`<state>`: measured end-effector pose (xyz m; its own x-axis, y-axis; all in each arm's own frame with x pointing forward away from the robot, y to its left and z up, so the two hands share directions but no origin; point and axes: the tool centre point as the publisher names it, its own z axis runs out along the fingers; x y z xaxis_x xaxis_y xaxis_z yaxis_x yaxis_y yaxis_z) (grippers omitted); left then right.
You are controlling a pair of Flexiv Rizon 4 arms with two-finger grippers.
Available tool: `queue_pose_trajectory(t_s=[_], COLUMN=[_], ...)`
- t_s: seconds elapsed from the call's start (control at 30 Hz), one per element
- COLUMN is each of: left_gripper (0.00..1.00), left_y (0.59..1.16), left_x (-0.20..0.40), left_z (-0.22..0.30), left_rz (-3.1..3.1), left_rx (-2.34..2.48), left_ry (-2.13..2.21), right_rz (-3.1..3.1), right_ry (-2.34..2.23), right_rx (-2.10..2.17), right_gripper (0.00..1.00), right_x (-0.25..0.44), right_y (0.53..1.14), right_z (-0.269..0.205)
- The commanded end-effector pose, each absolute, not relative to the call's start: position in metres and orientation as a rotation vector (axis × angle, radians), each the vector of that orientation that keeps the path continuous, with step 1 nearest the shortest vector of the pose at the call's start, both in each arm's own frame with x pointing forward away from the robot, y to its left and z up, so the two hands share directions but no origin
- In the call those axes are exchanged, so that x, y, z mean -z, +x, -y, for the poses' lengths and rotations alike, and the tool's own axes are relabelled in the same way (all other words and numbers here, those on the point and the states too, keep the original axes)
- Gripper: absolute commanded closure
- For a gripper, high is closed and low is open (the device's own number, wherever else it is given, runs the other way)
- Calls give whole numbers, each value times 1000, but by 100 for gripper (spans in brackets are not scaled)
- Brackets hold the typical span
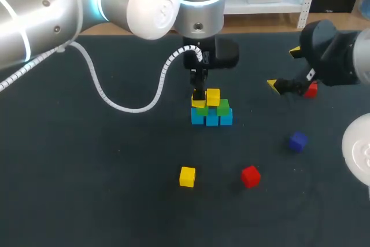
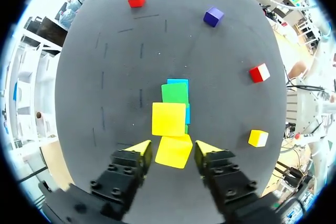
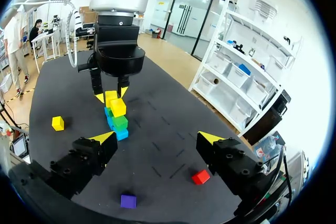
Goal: Place the blue cubes, place green cubes on the blue cubes, place the yellow cubes on the green cubes, then place the red cubes on the yellow cubes, and place purple cube on the red cubes.
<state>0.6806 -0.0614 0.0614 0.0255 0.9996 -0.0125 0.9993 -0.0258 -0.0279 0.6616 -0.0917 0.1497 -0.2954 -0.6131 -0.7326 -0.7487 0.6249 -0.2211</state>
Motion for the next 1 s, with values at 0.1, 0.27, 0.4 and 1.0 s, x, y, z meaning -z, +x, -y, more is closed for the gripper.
queue_pose_trajectory(t_s=[0.1,0.27,0.4,1.0], left_gripper=[77,80,81,81], left_y=[681,681,681,681], left_x=[-61,-60,-60,-60], left_z=[62,63,63,62], left_rz=[2183,2178,2179,2199], left_rx=[-44,-47,-45,-45], left_ry=[-2243,-2246,-2247,-2232], right_rz=[-2014,-2014,-2014,-2014], right_ry=[-1067,-1067,-1067,-1067], right_rx=[-196,-196,-196,-196], right_gripper=[0,0,0,0], right_x=[-150,-150,-150,-150], right_y=[661,661,661,661], right_z=[91,91,91,91])
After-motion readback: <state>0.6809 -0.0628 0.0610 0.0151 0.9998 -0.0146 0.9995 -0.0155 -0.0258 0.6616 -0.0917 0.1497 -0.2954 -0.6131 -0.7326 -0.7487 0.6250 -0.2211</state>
